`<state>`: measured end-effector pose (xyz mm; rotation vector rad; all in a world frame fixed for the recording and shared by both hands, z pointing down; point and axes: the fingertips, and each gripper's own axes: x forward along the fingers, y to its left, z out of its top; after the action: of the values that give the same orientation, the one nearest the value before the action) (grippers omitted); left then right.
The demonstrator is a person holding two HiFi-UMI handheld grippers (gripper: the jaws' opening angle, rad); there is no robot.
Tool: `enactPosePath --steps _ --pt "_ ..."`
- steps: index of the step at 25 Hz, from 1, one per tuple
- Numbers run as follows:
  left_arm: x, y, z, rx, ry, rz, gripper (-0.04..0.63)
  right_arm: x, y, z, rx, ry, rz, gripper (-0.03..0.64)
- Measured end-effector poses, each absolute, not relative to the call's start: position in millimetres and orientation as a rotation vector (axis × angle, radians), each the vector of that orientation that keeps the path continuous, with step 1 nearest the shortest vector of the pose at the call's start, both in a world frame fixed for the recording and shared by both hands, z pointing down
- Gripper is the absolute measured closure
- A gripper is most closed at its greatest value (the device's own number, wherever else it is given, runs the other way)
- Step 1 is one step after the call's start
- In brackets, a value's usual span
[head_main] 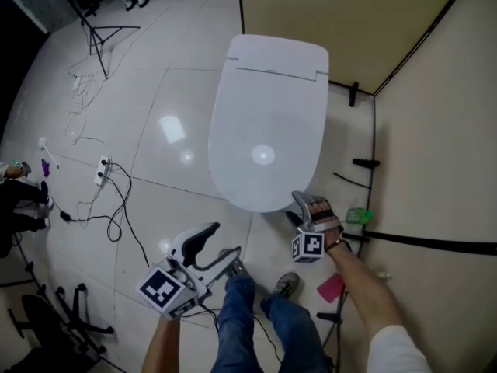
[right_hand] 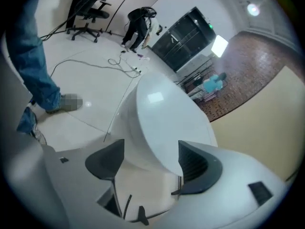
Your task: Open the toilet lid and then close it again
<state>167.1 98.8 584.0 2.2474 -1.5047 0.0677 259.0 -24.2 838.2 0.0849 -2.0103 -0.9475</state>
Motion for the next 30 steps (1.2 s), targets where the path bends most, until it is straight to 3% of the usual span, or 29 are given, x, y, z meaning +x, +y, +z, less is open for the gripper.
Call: enactPosePath --steps 15,21,30 --pt "209.5 67.8 402.6 2.403 -1.525 -0.030 0.337 314.9 -7.1 437.6 0.432 -2.742 0.054 0.270" --pt "239.8 61.9 379.3 2.455 -1.519 -0.035 0.337 338.6 -4.8 401.1 0.497 -2.868 0.249 0.281" --pt "236.6 57.2 384.6 2.386 -1.576 0.018 0.341 343.4 1.4 402.6 0.453 -2.822 0.105 0.281"
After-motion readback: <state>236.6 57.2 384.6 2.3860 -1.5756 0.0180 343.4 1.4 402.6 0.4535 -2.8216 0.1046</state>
